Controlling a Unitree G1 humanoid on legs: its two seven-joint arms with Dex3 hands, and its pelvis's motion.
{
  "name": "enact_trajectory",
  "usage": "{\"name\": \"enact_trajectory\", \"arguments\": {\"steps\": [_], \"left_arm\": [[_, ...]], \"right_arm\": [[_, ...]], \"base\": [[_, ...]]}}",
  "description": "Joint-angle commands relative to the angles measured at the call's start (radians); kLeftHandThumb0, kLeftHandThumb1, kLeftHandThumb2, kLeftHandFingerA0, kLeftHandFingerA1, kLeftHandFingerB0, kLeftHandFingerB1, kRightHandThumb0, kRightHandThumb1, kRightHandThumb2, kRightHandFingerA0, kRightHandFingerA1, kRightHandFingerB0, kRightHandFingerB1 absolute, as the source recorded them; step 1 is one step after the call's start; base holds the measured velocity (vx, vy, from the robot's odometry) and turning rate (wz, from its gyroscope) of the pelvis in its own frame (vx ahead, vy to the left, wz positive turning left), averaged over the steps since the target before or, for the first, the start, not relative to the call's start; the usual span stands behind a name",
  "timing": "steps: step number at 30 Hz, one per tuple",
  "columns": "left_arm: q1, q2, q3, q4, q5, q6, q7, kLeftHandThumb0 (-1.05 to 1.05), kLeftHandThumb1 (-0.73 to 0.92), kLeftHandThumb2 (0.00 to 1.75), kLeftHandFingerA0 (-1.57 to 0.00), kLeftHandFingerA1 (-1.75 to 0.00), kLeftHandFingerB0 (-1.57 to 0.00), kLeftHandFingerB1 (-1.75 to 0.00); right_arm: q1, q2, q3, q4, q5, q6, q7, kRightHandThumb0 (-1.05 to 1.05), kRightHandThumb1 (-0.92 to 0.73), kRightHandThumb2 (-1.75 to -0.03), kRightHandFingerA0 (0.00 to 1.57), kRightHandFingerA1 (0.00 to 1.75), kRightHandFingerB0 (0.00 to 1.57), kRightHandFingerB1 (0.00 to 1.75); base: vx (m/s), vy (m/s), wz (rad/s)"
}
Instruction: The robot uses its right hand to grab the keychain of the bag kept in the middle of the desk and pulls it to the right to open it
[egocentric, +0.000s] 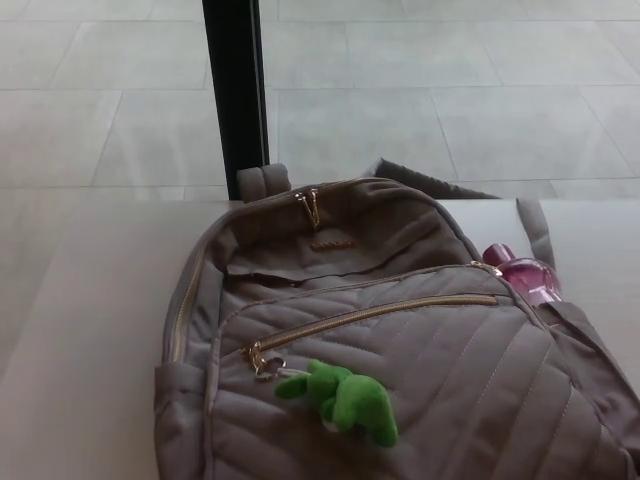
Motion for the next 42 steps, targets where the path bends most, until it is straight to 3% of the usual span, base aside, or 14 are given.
{"name": "enact_trajectory", "arguments": {"steps": [1, 4, 6, 8, 10, 12, 13, 16, 21, 24, 32, 34, 35, 42], "left_arm": [[-0.01, 0.008, 0.012, 0.024, -0.021, -0.03, -0.025, -0.55, 0.58, 0.58, -0.67, -0.61, -0.57, -0.45], [-0.013, 0.003, 0.006, 0.017, -0.019, -0.031, -0.02, -0.54, 0.58, 0.58, -0.66, -0.62, -0.59, -0.47], [-0.003, 0.004, -0.002, 0.004, -0.016, -0.036, -0.029, -0.56, 0.58, 0.58, -0.61, -0.61, -0.57, -0.46], [-0.005, 0.002, 0.001, 0.001, -0.02, -0.028, -0.024, -0.55, 0.58, 0.58, -0.64, -0.65, -0.58, -0.47], [-0.006, 0.003, -0.003, 0.002, -0.014, -0.036, -0.022, -0.59, 0.45, 0.85, -0.62, -0.7, -0.54, -0.59], [-0.008, 0.004, -0.004, 0.01, -0.012, -0.042, -0.021, -0.59, 0.45, 0.85, -0.62, -0.7, -0.54, -0.59], [-0.005, 0.004, -0.006, 0.008, -0.011, -0.046, -0.022, -0.59, 0.58, 0.57, -0.65, -0.63, -0.59, -0.46], [-0.012, 0.002, 0.009, 0.007, -0.031, -0.02, -0.039, -0.55, 0.58, 0.58, -0.6, -0.6, -0.57, -0.46], [-0.025, 0.0, 0.004, 0.012, -0.025, -0.018, -0.027, -0.55, 0.58, 0.58, -0.63, -0.6, -0.58, -0.45], [-0.029, -0.005, 0.011, 0.013, -0.031, -0.015, -0.021, -0.55, 0.58, 0.58, -0.67, -0.62, -0.59, -0.45], [-0.02, -0.001, -0.003, 0.018, -0.014, -0.035, -0.02, -0.54, 0.59, 0.58, -0.63, -0.6, -0.58, -0.45], [-0.017, -0.002, 0.003, 0.017, -0.02, -0.029, -0.021, -0.56, 0.57, 0.57, -0.62, -0.6, -0.59, -0.46], [-0.017, -0.001, -0.001, 0.021, -0.016, -0.035, -0.022, -0.56, 0.57, 0.58, -0.62, -0.59, -0.56, -0.45], [-0.012, 0.001, 0.003, 0.019, -0.021, -0.037, -0.031, -0.58, 0.57, 0.57, -0.63, -0.59, -0.6, -0.46]], "right_arm": [[-0.05, 0.0, -0.137, -0.05, 0.126, 0.033, -0.068, -0.79, -0.63, -0.63, 0.68, 1.04, 0.24, 0.59], [-0.109, -0.021, -0.221, -0.08, 0.164, 0.073, -0.071, -0.84, -0.68, -0.6, 0.5, 0.84, 0.11, 0.53], [-0.128, -0.032, -0.281, -0.271, 0.208, 0.145, -0.051, -0.95, -0.57, -0.95, 0.57, 0.9, 0.04, 0.46], [-0.15, -0.031, -0.302, -0.413, 0.231, 0.182, -0.038, -0.86, -0.69, -0.61, 0.41, 0.77, 0.03, 0.48], [-0.189, -0.029, -0.312, -0.487, 0.239, 0.181, -0.043, -0.87, -0.65, -0.6, 0.81, 1.03, 0.09, 0.51], [-0.203, -0.025, -0.321, -0.539, 0.248, 0.213, -0.043, -0.87, -0.65, -0.6, 0.81, 1.03, 0.09, 0.51], [-0.234, -0.021, -0.324, -0.642, 0.295, 0.245, -0.033, -0.82, -0.5, -0.89, 0.88, 1.09, 0.13, 0.54], [-0.32, 0.011, -0.291, -0.918, 0.387, 0.328, -0.066, -0.75, -0.62, -0.59, 0.53, 0.71, 0.28, 0.44], [-0.404, -0.01, -0.078, -1.249, 0.403, 0.393, -0.013, -0.7, -0.54, -0.88, 0.37, 0.59, 0.12, 0.43], [-0.448, -0.026, 0.0, -1.348, 0.452, 0.487, -0.002, -0.72, -0.65, -0.6, 0.45, 0.53, 0.26, 0.35], [-0.477, 0.022, 0.242, -1.488, 0.323, 0.514, 0.042, -0.74, -0.63, -0.59, 0.49, 0.55, 0.3, 0.36], [-0.468, 0.039, 0.292, -1.522, 0.285, 0.522, 0.033, -0.75, -0.48, -0.89, 0.47, 0.63, 0.27, 0.48], [-0.467, 0.046, 0.317, -1.531, 0.273, 0.521, 0.038, -0.73, -0.61, -0.59, 0.53, 0.56, 0.35, 0.35], [-0.476, 0.055, 0.398, -1.561, 0.226, 0.553, 0.042, -0.72, -0.59, -0.58, 0.57, 0.62, 0.43, 0.39]], "base": [[0.0, 0.0, 0.0], [0.0, 0.0, 0.0], [0.0, 0.0, 0.0], [0.0, 0.0, 0.0], [0.0, 0.0, 0.0], [0.0, 0.0, 0.0], [0.0, 0.0, 0.0], [0.0, 0.0, 0.0], [0.0, 0.0, 0.0], [0.0, 0.0, 0.0], [0.0, 0.0, 0.0], [0.0, 0.0, 0.0], [0.0, 0.0, 0.0], [0.0, 0.0, 0.0]]}}
